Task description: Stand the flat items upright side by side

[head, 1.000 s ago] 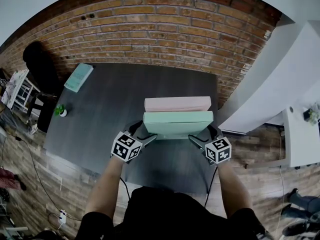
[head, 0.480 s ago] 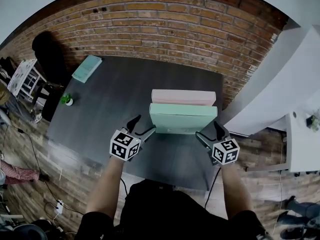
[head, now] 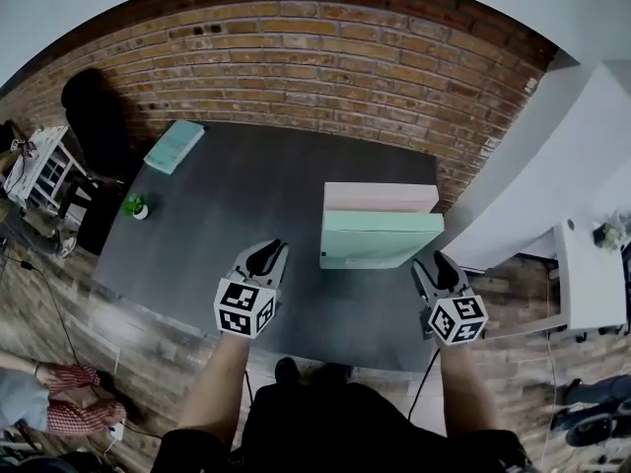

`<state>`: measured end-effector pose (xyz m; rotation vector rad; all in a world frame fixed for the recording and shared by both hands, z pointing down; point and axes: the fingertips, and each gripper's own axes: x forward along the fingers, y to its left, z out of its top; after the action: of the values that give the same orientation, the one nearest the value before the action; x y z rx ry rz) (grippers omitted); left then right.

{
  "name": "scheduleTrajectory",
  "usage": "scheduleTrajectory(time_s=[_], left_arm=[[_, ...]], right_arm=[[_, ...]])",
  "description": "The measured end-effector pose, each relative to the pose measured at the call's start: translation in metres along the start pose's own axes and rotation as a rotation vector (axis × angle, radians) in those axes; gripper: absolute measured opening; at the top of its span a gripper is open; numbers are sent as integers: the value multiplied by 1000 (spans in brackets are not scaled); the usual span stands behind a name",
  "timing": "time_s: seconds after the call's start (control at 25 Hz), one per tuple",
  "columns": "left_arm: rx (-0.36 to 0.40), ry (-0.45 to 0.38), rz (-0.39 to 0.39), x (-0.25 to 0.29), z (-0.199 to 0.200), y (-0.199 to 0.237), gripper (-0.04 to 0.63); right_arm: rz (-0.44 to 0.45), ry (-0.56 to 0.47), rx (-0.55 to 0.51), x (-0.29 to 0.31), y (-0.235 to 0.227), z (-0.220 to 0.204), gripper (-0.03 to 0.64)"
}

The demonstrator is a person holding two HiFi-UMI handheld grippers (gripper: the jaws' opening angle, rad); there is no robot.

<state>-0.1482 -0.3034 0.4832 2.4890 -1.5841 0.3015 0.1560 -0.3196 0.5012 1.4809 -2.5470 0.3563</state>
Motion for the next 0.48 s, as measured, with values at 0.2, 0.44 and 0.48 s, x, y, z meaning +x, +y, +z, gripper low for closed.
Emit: scheduleTrajectory(time_s=[0.2,0.44,0.48], left_arm=[[-23,-36,-37,-27,13,17,32],[8,-43,-48,-39,26,28,28],[1,-46,-43,-40,28,29,28]], right_arm=[[-106,-63,-9,-5,52,31,135],[-128,-103,39,-6,95,49,15],[-113,-103,37,-6,99,51,17]])
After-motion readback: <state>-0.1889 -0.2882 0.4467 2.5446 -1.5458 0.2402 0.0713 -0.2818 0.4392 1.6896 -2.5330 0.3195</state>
